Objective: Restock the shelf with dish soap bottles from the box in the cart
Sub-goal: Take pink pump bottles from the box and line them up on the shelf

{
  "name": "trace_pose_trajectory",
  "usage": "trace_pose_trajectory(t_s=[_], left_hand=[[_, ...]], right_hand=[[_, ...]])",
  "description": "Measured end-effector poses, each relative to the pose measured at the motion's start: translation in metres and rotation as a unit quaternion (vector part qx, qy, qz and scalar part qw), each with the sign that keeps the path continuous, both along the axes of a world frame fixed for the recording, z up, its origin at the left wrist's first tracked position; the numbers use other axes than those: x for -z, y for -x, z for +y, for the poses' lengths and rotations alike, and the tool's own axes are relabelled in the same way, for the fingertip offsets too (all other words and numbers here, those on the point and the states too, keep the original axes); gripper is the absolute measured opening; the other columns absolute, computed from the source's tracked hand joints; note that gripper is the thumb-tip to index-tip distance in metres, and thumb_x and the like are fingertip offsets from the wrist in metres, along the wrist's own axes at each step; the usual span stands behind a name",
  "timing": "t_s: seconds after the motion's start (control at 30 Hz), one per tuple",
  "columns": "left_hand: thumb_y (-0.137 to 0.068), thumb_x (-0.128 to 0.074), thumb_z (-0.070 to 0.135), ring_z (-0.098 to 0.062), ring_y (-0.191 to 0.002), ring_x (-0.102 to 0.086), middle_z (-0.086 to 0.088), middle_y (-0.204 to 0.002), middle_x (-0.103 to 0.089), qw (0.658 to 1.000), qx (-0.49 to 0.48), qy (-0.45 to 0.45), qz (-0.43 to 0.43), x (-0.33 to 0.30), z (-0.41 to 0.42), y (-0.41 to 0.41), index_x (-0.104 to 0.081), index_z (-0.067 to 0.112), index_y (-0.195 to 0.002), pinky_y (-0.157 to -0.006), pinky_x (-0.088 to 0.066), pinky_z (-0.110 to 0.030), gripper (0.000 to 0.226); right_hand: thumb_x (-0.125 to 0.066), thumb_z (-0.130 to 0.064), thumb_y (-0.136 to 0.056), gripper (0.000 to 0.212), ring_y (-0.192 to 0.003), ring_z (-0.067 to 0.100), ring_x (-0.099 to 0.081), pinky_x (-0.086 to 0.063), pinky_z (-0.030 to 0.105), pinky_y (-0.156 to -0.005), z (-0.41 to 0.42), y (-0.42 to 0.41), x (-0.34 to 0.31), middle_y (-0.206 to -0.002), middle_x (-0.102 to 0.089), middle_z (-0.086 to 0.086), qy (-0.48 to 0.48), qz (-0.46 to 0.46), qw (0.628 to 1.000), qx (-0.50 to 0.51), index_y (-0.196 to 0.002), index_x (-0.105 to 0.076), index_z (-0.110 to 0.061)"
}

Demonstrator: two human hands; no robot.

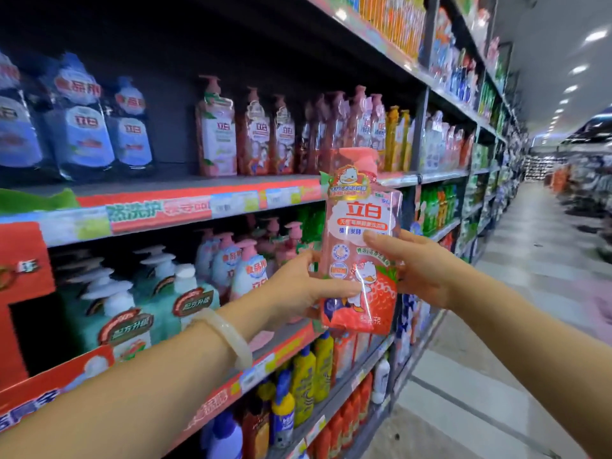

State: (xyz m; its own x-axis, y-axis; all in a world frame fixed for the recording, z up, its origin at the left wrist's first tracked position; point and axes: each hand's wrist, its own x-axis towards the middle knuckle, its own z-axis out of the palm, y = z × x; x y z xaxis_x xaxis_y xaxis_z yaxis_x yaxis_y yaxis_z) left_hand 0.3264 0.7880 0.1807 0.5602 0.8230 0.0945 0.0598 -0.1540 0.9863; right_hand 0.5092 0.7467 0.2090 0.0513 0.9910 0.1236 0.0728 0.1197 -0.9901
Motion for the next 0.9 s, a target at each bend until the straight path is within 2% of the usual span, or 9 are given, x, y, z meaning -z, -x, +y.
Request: trace_pose_trajectory(t_s=[0.03,0.17,0.27,0.4,0.47,0.53,0.63,0.73,0.9], left_hand=[[-0.077,-0.075,0.010,-0.013,-0.068,-0.069,-0.003,-0.093,-0.071,1.000,-0.005,-0.004,0.001,-0.001,0.011,-0.008,-0.049,0.014,-0.117,-0.054,-0.053,-0.026,0.048],[-0.072,-0.079,0.018,-0.022,-0.087,-0.069,-0.009,-0.111,-0.070,0.999,-0.034,-0.027,0.020,-0.010,0.054,-0.038,-0.047,0.014,-0.124,-0.078,-0.056,-0.043,0.061],[-0.071,-0.079,0.018,-0.023,-0.089,-0.070,-0.009,-0.110,-0.070,0.997,-0.059,-0.037,0.014,-0.021,0.086,-0.064,-0.047,0.014,-0.125,-0.074,-0.058,-0.041,0.063],[-0.075,-0.076,0.011,-0.010,-0.058,-0.066,0.004,-0.071,-0.071,0.994,-0.093,-0.058,-0.009,-0.045,0.127,-0.103,-0.054,0.013,-0.113,-0.054,-0.055,-0.028,0.045],[-0.073,-0.076,0.012,-0.011,-0.065,-0.068,0.004,-0.081,-0.072,0.991,-0.117,-0.071,-0.013,-0.062,0.146,-0.119,-0.056,0.017,-0.110,-0.058,-0.056,-0.030,0.042],[-0.068,-0.078,0.016,-0.014,-0.072,-0.069,0.001,-0.093,-0.072,0.985,-0.147,-0.086,-0.017,-0.080,0.164,-0.132,-0.055,0.017,-0.113,-0.060,-0.056,-0.031,0.050],[-0.067,-0.077,0.017,-0.013,-0.072,-0.069,0.002,-0.090,-0.073,0.977,-0.178,-0.116,-0.003,-0.107,0.184,-0.141,-0.058,0.018,-0.107,-0.066,-0.057,-0.031,0.044],[-0.054,-0.078,0.022,-0.014,-0.072,-0.070,-0.001,-0.096,-0.074,0.967,-0.211,-0.143,0.016,-0.133,0.202,-0.142,-0.058,0.016,-0.113,-0.073,-0.056,-0.035,0.062],[-0.054,-0.078,0.021,-0.014,-0.075,-0.070,-0.004,-0.100,-0.074,0.945,-0.264,-0.182,0.068,-0.159,0.238,-0.134,-0.060,0.013,-0.114,-0.072,-0.057,-0.031,0.064]], right_hand=[[-0.072,-0.036,-0.067,0.040,-0.092,0.019,-0.070,-0.053,0.042,-0.088,0.012,-0.008,-0.001,-0.095,-0.075,-0.003,-0.002,-0.001,1.000,-0.003,-0.105,-0.066,-0.026],[-0.071,-0.033,-0.073,0.033,-0.090,0.020,-0.069,-0.051,0.044,-0.090,0.065,-0.040,-0.008,-0.094,-0.075,-0.002,-0.011,0.010,1.000,-0.022,-0.104,-0.065,-0.023],[-0.073,-0.035,-0.062,0.046,-0.098,0.025,-0.067,-0.051,0.045,-0.091,0.109,-0.067,-0.019,-0.101,-0.073,0.002,-0.022,0.009,0.999,-0.046,-0.105,-0.066,-0.021],[-0.071,-0.037,-0.062,0.052,-0.091,0.020,-0.066,-0.051,0.038,-0.083,0.165,-0.104,-0.049,-0.097,-0.072,-0.002,-0.038,-0.008,0.996,-0.086,-0.111,-0.064,-0.020],[-0.072,-0.039,-0.060,0.061,-0.099,0.023,-0.065,-0.051,0.042,-0.090,0.193,-0.117,-0.067,-0.106,-0.071,0.001,-0.050,-0.007,0.993,-0.109,-0.116,-0.062,-0.018],[-0.070,-0.039,-0.067,0.050,-0.096,0.022,-0.065,-0.051,0.042,-0.089,0.216,-0.127,-0.086,-0.102,-0.071,0.000,-0.068,-0.014,0.989,-0.127,-0.112,-0.063,-0.017],[-0.064,-0.035,-0.083,0.042,-0.087,0.020,-0.065,-0.053,0.039,-0.084,0.249,-0.136,-0.111,-0.090,-0.070,-0.001,-0.100,-0.007,0.983,-0.152,-0.118,-0.059,-0.014],[-0.062,-0.034,-0.087,0.036,-0.084,0.019,-0.067,-0.054,0.038,-0.082,0.280,-0.133,-0.131,-0.087,-0.072,-0.002,-0.124,0.028,0.974,-0.186,-0.116,-0.060,-0.013],[-0.067,-0.027,-0.086,0.045,-0.099,0.029,-0.068,-0.053,0.052,-0.088,0.337,-0.108,-0.141,-0.112,-0.070,0.010,-0.172,0.124,0.954,-0.214,-0.125,-0.054,-0.010]])
